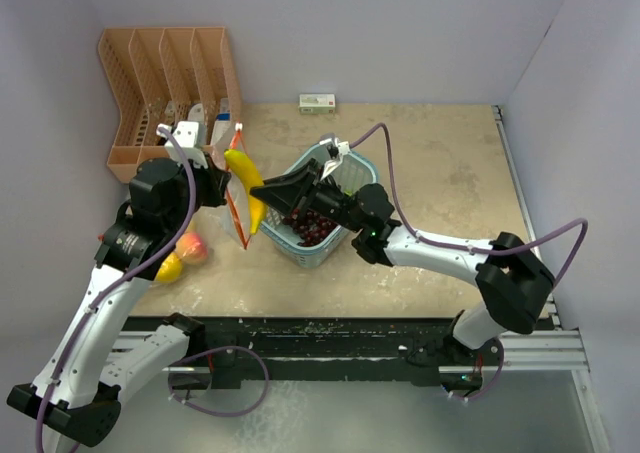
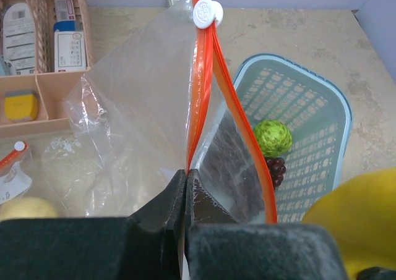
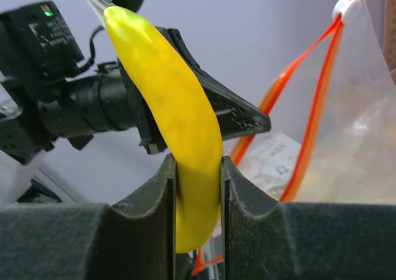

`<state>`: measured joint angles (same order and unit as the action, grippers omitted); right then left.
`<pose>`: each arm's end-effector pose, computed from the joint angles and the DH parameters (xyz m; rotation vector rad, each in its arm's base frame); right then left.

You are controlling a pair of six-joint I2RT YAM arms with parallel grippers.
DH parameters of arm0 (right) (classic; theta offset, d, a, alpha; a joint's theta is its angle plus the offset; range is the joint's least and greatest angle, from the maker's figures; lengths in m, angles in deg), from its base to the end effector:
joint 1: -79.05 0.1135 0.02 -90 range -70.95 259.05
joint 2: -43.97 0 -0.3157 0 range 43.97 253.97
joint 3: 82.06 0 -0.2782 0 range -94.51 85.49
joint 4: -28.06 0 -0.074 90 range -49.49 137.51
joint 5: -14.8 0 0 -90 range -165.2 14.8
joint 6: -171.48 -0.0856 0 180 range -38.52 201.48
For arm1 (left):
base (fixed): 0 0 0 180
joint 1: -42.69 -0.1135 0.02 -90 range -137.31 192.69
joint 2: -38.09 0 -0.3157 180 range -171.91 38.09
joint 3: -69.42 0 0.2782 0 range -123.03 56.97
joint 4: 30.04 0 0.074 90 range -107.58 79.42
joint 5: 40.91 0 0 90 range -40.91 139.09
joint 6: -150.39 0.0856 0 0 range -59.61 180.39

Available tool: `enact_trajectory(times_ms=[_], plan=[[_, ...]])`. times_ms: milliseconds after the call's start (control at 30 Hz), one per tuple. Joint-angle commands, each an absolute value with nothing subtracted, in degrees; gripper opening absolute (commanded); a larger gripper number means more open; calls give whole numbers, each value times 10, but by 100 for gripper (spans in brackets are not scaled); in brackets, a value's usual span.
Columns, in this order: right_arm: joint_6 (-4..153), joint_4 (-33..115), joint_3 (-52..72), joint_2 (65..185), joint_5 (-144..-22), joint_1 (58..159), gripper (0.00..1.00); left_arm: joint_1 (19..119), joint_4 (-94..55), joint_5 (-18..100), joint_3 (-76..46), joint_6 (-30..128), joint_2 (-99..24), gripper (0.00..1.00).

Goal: Place the food in the zip-top bag and seal the zipper
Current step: Place the fake fruit in the zipper food storage bag.

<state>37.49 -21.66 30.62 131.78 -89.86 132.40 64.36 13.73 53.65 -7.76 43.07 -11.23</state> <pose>0.2246 0.3382 0.4082 -0.3617 1.1790 1.6450 0.2008 -0.0725 0.4392 0.0148 1.8665 -0.3999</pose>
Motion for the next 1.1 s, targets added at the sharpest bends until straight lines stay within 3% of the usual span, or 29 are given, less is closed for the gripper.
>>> enact_trajectory(times_ms=[0,333,667,900,1067], plan=[[307,-351,290,1326,-858,1334,0,640,96,510,-71,409,-103,0],[328,-257,252,1361,-752,1352,0,640,71,442,-79,361,-95,0],[393,-87,273,1306,-582,1359,0,640,112,428,-117,351,-64,0],[464,62,212,1308,-530,1371,0,640,110,431,-121,350,-58,0],[542,127,168,1319,-456,1433,0,640,85,435,-105,353,-77,0]])
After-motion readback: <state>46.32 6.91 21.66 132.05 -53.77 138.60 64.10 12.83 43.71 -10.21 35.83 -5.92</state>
